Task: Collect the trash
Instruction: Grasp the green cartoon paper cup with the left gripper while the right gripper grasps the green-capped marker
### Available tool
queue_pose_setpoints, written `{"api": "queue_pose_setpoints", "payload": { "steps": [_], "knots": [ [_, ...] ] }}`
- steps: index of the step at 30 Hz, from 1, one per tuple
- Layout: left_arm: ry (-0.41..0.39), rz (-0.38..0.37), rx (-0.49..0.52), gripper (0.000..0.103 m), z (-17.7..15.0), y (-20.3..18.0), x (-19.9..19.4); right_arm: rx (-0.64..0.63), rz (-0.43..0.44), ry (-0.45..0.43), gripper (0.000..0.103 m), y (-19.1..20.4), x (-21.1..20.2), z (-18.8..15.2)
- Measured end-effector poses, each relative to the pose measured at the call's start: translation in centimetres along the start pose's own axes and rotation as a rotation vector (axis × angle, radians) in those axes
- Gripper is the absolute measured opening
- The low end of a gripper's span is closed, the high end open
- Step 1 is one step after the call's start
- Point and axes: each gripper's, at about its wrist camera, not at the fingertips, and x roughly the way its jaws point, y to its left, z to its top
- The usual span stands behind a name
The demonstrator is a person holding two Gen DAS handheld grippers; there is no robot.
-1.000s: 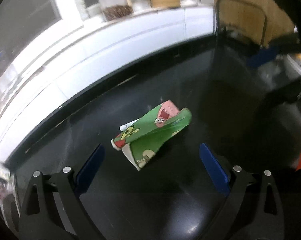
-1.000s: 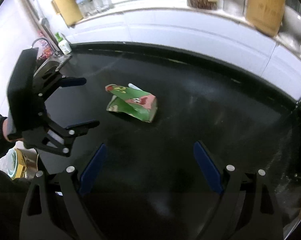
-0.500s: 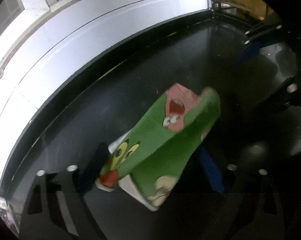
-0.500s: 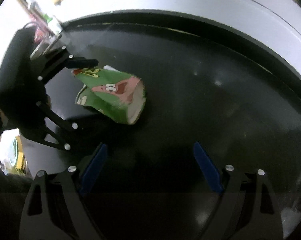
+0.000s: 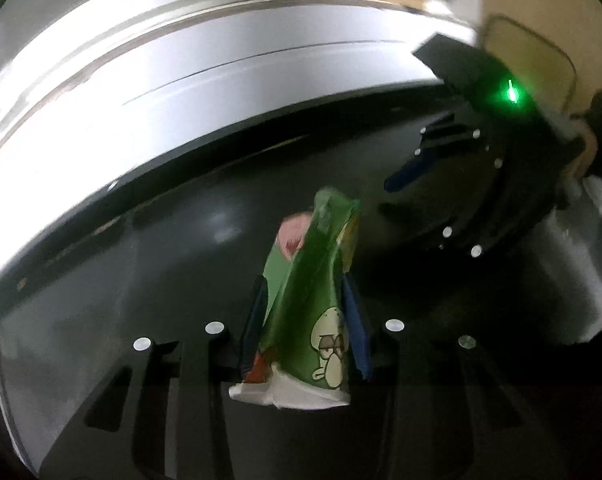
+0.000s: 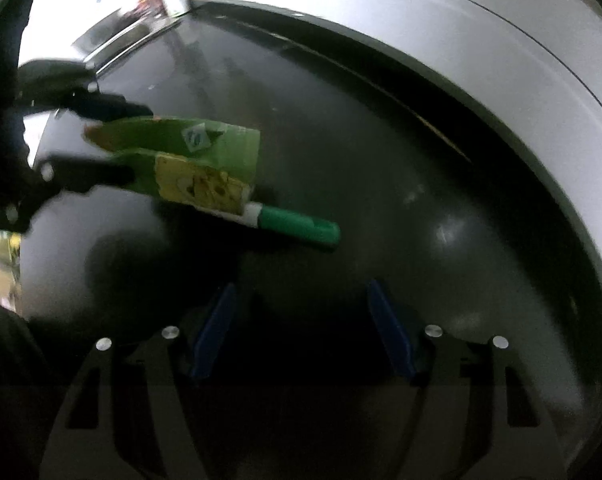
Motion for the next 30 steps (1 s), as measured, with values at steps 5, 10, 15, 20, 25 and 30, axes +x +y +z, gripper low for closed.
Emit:
{"api": "queue_pose_setpoints", "payload": {
  "steps": [5, 10, 15, 20, 25, 30],
  "knots": [
    [0.011, 0.007, -0.152, 0.034, -0.3, 3.0, -0.1, -0.171, 0.009, 0.029, 0.068, 0.2, 1.9, 2.8],
    [0.040, -0.005, -0.127, 0.034, -1.0, 3.1, 0.7, -0.349, 0.041, 0.073, 0.068, 0.8, 2.4, 4.2],
    [0.072, -0.031, -0.119, 0.043, -1.7, 3.3, 2.0, -0.499, 0.064, 0.105, 0.067, 2.1, 3.1, 4.9],
    [0.115, -0.030, -0.108, 0.055, -2.4, 2.9, 3.1, -0.513, 0.111, 0.119, 0.064, 2.1, 3.5, 5.3],
    [0.128, -0.033, -0.107, 0.051, -2.5, 2.6, 3.8, -0.486, 0.125, 0.122, 0.014, 2.1, 3.2, 5.7],
    [0.117, -0.016, -0.161, 0.031, -1.6, 1.7, 3.7, -0.353, 0.119, 0.128, 0.014, 3.3, 2.5, 4.1]
  ]
}}
